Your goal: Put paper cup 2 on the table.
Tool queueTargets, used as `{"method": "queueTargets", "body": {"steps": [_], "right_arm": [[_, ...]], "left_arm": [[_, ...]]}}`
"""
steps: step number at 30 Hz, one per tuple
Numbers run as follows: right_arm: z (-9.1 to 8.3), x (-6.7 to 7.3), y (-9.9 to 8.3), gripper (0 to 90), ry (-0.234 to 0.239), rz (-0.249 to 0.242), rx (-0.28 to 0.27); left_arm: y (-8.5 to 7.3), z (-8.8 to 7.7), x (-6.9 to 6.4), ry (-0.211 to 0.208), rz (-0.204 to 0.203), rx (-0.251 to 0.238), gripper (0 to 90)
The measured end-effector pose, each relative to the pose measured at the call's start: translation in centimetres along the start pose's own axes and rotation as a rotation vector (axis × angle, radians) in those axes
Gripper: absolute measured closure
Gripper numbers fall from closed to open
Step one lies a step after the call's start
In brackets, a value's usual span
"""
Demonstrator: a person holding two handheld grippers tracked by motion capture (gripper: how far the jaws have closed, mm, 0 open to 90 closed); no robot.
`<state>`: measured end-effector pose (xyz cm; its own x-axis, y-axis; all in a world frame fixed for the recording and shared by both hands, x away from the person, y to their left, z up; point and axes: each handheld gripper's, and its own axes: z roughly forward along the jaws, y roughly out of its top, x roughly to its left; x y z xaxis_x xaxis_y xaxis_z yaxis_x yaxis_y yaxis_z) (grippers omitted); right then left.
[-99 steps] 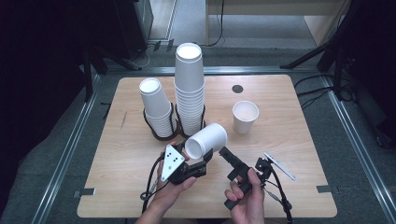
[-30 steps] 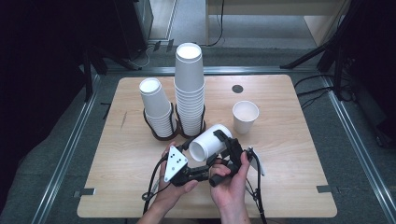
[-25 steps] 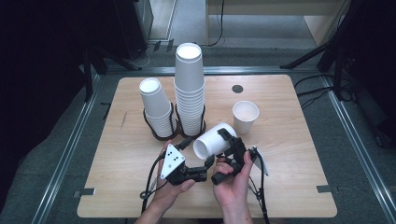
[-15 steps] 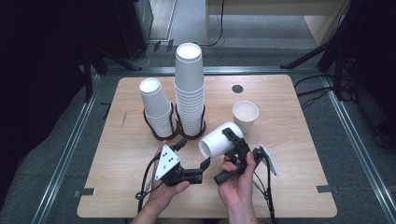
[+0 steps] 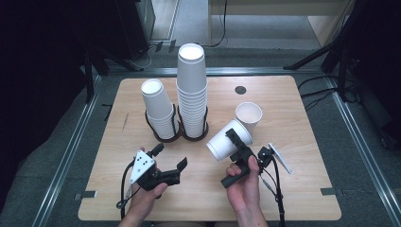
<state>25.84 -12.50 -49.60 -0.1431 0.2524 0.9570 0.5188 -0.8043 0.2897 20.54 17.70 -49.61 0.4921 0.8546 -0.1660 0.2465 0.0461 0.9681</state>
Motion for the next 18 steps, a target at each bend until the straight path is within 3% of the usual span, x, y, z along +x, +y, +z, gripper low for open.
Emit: {"method": "queueTargets", "body": {"steps": [4,9,17,18], "right_arm": [[-0.3,0.0,0.7,15.8,-0.034,-0.126,-0.015],[-0.6,0.6,1.2,15.7,-0.039,-0.26,-0.019],[-0.8,1.5,2.2,15.5,-0.072,-0.458,-0.021],[-0.8,1.7,2.3,15.5,-0.078,-0.504,-0.022]], "left_arm": [[-0.6,-0.9,1.1,0.031,0.01,0.011,2.7],[-1.3,-1.5,2.5,0.094,-0.012,0.029,2.7],[-2.0,-2.2,3.6,0.142,-0.005,0.052,2.7],[-2.1,-2.4,3.7,0.146,-0.005,0.053,2.6]]}}
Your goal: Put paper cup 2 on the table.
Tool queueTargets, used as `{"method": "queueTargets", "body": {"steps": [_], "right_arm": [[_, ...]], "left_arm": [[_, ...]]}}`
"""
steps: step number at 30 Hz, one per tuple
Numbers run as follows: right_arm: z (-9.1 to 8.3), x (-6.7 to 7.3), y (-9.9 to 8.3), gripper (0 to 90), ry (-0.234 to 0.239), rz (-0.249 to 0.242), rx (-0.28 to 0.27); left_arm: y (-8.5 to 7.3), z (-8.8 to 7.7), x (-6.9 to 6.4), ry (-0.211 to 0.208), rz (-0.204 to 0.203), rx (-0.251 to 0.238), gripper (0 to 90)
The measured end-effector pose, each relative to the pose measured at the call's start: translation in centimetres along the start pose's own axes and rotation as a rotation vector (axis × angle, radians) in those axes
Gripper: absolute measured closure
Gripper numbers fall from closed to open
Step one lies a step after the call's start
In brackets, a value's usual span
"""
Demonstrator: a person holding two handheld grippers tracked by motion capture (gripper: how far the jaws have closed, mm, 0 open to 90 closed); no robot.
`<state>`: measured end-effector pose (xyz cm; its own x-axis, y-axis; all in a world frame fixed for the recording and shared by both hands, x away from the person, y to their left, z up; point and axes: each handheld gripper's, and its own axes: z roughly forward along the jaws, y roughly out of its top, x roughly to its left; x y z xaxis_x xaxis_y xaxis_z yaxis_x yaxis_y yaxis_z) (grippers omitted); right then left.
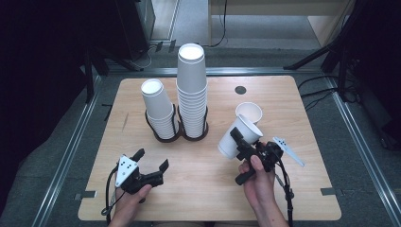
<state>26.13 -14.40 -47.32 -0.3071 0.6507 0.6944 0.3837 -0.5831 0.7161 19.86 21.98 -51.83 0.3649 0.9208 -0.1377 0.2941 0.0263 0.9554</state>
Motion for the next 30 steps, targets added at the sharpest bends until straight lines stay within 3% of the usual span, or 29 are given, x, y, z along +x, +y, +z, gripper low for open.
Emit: {"method": "queueTargets", "body": {"steps": [3,7,13,16,22,24,26,30], "right_arm": [[-0.3,0.1,0.4,15.4,0.005,-0.1,0.0],[-1.0,-0.3,1.2,15.3,-0.061,-0.254,0.0],[-1.8,-1.7,2.1,15.2,-0.142,-0.435,-0.02],[-2.2,-2.9,2.4,15.1,-0.143,-0.501,-0.036],[-2.1,-5.9,2.2,15.2,-0.16,-0.567,-0.087],[-2.0,-6.9,2.1,15.2,-0.193,-0.627,-0.096],[-1.8,-7.8,2.1,15.1,-0.208,-0.652,-0.119],[-1.4,-9.0,1.8,15.1,-0.213,-0.708,-0.106]], "left_arm": [[-0.5,-0.5,0.8,0.028,0.0,0.009,2.7],[-1.4,-1.1,2.1,0.07,0.003,0.035,2.7],[-2.0,-2.1,3.8,0.131,-0.006,0.044,2.7],[-2.3,-2.5,4.8,0.16,-0.016,0.051,2.6],[-2.4,-3.1,7.1,0.23,-0.064,0.06,2.7],[-2.6,-3.1,7.5,0.241,-0.069,0.066,2.7],[-2.8,-3.0,7.7,0.248,-0.074,0.073,2.6],[-3.1,-2.8,8.1,0.256,-0.093,0.081,2.6]]}}
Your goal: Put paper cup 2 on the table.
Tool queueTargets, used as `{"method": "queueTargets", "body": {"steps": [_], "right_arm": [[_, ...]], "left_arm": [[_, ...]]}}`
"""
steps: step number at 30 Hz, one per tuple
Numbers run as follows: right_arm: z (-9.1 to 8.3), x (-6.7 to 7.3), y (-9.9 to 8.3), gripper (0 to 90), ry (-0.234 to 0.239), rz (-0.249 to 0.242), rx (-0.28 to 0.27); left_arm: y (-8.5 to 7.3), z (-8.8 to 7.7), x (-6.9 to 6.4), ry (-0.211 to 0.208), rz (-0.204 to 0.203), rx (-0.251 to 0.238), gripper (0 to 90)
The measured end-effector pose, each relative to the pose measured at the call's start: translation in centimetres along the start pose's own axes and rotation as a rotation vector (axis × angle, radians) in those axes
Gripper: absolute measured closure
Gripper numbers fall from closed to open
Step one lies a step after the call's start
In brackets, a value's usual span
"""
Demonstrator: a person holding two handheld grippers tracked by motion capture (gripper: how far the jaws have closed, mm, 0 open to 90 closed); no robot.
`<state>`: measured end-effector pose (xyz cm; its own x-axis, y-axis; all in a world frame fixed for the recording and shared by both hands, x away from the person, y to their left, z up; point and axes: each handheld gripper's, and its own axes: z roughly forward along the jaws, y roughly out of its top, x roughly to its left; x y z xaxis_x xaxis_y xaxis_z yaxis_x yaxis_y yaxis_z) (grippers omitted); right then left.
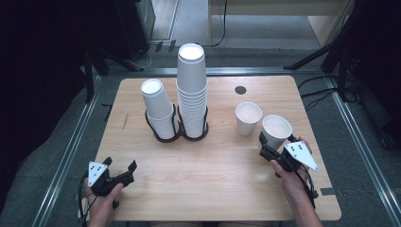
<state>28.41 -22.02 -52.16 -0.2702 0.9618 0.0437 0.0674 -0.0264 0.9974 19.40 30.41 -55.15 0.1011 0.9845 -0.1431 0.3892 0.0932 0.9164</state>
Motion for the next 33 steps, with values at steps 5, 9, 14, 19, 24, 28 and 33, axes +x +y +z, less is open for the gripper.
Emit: {"method": "queueTargets", "body": {"steps": [5,9,14,19,24,28,33], "right_arm": [[0.8,-0.2,-0.8,15.1,0.021,-0.037,0.013],[1.2,0.0,-1.5,15.0,0.041,-0.064,0.031],[1.2,0.7,-2.0,14.7,0.071,-0.1,0.069],[1.2,1.1,-2.4,14.7,0.077,-0.137,0.102],[1.3,1.3,-2.8,14.7,0.081,-0.156,0.12],[1.2,1.3,-2.6,14.5,0.072,-0.138,0.135],[0.6,1.3,-2.6,14.3,0.061,-0.144,0.145]], "left_arm": [[-0.1,0.0,0.0,0.008,0.003,-0.01,2.7],[-0.2,0.1,-0.1,0.008,0.008,-0.009,2.7],[-0.2,0.1,0.0,0.006,0.0,-0.007,2.7],[-0.2,0.1,0.0,0.004,0.003,-0.01,2.7],[-0.2,0.1,0.0,0.001,0.003,-0.01,2.7],[-0.2,0.1,0.0,0.001,0.003,-0.009,2.7],[-0.2,0.1,0.0,0.0,0.004,-0.009,2.7]]}}
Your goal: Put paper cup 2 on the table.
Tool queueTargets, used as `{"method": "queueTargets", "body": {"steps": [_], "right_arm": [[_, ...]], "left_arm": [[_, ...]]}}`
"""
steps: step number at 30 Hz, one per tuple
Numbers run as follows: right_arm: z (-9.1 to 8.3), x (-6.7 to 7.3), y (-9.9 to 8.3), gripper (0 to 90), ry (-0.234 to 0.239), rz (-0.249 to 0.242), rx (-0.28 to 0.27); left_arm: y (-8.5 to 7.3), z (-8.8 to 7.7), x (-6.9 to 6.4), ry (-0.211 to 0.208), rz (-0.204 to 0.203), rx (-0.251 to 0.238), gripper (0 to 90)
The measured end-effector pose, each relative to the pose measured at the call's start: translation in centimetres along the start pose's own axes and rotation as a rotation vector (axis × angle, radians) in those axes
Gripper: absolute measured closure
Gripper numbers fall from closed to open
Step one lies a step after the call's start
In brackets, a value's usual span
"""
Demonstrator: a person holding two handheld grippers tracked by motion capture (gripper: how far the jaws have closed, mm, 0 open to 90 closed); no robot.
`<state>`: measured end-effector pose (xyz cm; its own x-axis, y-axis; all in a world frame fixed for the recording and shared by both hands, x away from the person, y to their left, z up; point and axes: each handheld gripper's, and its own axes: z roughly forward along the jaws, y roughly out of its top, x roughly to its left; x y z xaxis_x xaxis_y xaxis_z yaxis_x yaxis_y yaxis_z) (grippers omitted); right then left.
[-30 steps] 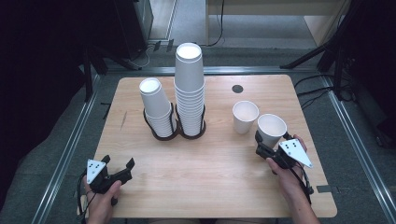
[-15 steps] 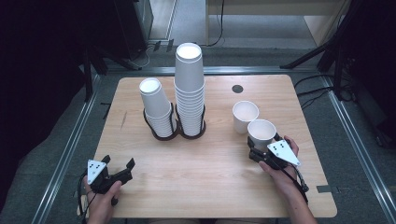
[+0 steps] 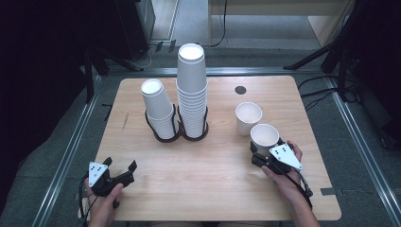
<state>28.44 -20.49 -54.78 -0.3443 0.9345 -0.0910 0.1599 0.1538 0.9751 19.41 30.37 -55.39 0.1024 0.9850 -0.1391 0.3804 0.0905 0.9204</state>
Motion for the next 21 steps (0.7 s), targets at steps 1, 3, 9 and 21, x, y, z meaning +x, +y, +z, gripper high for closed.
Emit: {"method": "queueTargets", "body": {"steps": [1,3,9,21], "right_arm": [[-0.1,0.0,0.0,14.3,0.002,0.004,0.006],[-0.4,0.0,0.0,14.2,0.013,0.013,0.012],[-1.3,-0.1,-0.1,14.0,0.008,0.06,0.054],[-1.7,-0.1,-0.4,14.4,0.005,0.074,0.086]], "left_arm": [[0.0,0.0,0.0,0.0,-0.001,0.0,2.7],[0.0,0.0,0.0,0.0,0.0,0.0,2.7],[0.0,-0.1,0.0,-0.005,0.0,0.002,2.7],[0.0,-0.1,0.0,-0.005,0.002,0.005,2.7]]}}
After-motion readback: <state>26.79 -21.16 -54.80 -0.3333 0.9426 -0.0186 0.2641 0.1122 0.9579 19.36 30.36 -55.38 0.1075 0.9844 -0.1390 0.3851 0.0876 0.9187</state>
